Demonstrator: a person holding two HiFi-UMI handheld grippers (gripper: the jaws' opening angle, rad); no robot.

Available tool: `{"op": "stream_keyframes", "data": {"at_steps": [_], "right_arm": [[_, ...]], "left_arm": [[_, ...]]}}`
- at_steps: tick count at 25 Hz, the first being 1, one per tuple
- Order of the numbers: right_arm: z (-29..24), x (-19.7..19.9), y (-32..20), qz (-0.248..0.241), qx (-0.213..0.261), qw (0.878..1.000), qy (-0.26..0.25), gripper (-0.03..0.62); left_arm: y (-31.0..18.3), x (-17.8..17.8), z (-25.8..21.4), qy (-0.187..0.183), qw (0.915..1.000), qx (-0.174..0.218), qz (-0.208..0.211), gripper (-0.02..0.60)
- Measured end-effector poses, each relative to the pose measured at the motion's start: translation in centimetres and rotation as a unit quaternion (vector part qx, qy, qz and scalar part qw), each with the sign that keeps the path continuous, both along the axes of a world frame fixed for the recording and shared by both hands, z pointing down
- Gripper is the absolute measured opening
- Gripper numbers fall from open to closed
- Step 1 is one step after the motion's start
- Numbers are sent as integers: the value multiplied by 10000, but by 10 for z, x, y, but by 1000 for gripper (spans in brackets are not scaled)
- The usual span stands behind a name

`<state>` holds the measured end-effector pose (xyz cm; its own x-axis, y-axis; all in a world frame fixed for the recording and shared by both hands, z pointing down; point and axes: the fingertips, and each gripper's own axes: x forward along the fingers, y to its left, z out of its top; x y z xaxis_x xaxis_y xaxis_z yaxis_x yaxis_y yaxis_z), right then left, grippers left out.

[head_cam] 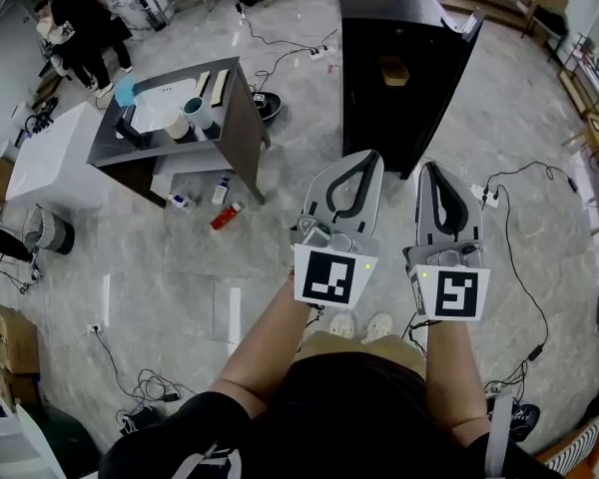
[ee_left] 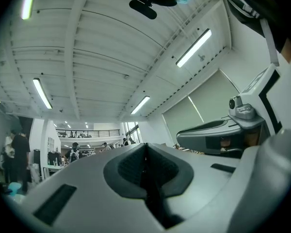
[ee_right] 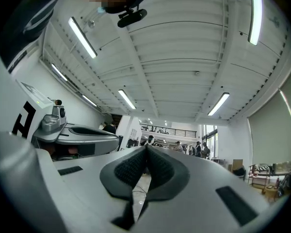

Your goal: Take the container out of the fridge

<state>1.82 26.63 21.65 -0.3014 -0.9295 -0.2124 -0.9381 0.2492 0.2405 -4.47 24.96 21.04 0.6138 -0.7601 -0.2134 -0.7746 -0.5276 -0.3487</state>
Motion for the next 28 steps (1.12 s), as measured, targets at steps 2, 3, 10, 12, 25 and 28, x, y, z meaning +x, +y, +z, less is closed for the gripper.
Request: {"op": "stream_keyframes", "data": {"at_steps": [2,3,10,12,25,28], "right_arm": [[-1,0,0,-52,31,10000,-33,37],[-1,-1,0,-87,62,9999,-65,37],[0,-1,-2,-139,100,9997,-176,37],[1,1,-2,-127,112,9997,-197,37],[4,14,-35,-189,250,9992,-229,37],[12,20,-57,-207,305,9992,-172,37]], "left_arm": [[-1,1,0,-1,10000,3,21,25],[-1,1,1,-3,10000,4,29,25],[-6,-2,0,4,10000,-4,20,25],[-7,-2,0,7,10000,-9,52,25],[-36,7,3,-67,9999,61,109,25],[-55,12,9,-71,9999,129,57,25]]}}
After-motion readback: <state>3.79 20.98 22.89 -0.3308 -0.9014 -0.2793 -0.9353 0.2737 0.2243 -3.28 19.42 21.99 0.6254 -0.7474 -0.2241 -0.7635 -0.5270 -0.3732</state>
